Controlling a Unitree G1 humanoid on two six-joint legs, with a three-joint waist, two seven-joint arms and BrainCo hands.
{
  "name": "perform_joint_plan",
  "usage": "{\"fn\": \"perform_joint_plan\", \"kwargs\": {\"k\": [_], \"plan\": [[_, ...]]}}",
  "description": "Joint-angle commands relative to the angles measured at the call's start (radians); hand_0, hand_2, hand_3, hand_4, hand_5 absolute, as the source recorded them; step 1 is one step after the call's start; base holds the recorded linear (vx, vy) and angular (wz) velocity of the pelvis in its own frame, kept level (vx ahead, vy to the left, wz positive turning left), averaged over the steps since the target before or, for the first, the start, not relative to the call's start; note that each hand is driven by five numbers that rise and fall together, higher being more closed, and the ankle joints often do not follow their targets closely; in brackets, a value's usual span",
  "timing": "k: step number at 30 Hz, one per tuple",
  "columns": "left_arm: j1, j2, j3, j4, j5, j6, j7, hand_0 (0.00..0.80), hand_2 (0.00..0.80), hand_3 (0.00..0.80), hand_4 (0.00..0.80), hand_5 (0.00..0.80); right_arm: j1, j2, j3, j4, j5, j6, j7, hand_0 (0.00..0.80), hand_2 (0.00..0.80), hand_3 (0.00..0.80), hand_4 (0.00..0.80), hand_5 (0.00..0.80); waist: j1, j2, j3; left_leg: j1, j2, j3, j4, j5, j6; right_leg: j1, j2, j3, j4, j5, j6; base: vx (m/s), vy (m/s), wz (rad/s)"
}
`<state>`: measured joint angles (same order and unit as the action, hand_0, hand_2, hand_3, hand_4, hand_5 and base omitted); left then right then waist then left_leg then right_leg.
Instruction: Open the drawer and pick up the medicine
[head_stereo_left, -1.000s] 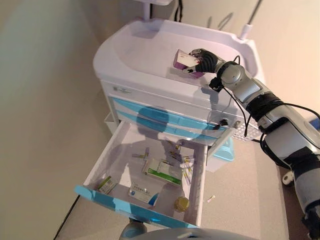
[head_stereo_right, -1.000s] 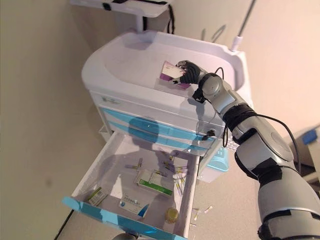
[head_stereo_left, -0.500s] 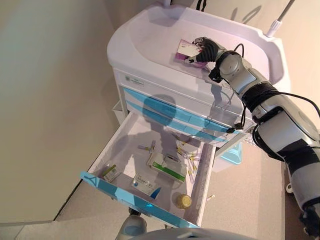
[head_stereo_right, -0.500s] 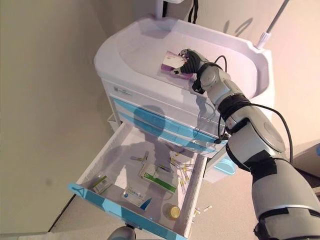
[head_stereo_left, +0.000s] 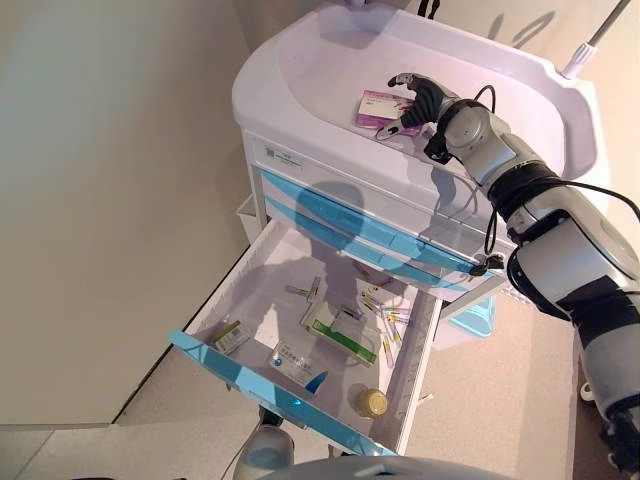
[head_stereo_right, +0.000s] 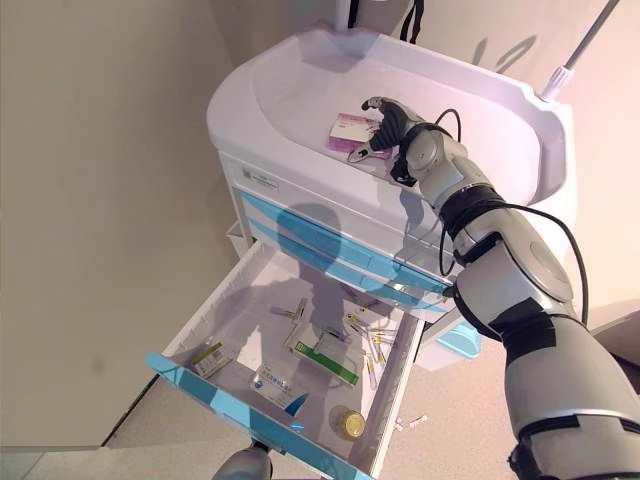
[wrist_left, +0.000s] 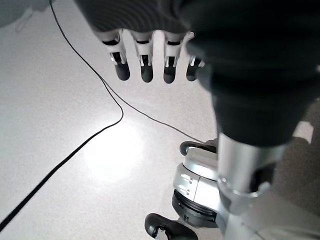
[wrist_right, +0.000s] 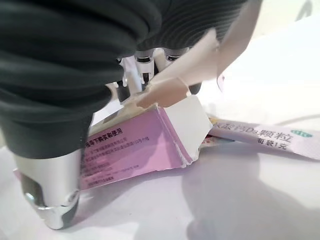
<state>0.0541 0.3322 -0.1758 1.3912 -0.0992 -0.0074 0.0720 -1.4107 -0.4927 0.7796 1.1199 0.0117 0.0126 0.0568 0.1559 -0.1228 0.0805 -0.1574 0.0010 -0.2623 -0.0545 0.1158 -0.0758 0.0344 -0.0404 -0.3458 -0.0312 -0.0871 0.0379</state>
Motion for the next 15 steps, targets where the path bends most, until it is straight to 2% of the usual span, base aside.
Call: {"fn": "perform_joint_plan", "kwargs": {"k": [1,9,15], "plan": [[-0.035,0.042,-0.011,0.054,0.022,0.004,0.004,0.0,0.0,0.0,0.0,0.0,-0.104,-0.052,0.017,0.001,0.03,-0.011,-0.018,0.0,0.0,0.0,0.0,0.0,0.009,-0.046,0.003,0.068,-0.053,0.013,0.006,-0.06,0.04,-0.053,-0.061,0.025,0.092,0.061,0.063,0.0,0.0,0.0],[-0.031,0.041,0.002,0.061,0.024,0.003,0.007,0.0,0.0,0.0,0.0,0.0,-0.106,-0.116,-0.035,-0.105,0.153,-0.039,-0.049,0.0,0.0,0.0,0.0,0.0,-0.012,-0.051,-0.004,0.082,-0.05,0.033,0.002,-0.065,0.042,-0.049,-0.058,0.045,0.084,0.07,0.066,-0.006,0.005,-0.02],[-0.013,0.035,0.026,0.067,0.026,-0.002,0.01,0.0,0.0,0.0,0.0,0.0,-0.062,-0.22,-0.122,-0.267,0.331,-0.089,-0.084,0.0,0.0,0.0,0.0,0.0,-0.038,-0.047,-0.019,0.103,-0.045,0.072,-0.002,-0.075,0.049,-0.046,-0.054,0.084,0.075,0.081,0.071,-0.021,0.025,-0.16]]}}
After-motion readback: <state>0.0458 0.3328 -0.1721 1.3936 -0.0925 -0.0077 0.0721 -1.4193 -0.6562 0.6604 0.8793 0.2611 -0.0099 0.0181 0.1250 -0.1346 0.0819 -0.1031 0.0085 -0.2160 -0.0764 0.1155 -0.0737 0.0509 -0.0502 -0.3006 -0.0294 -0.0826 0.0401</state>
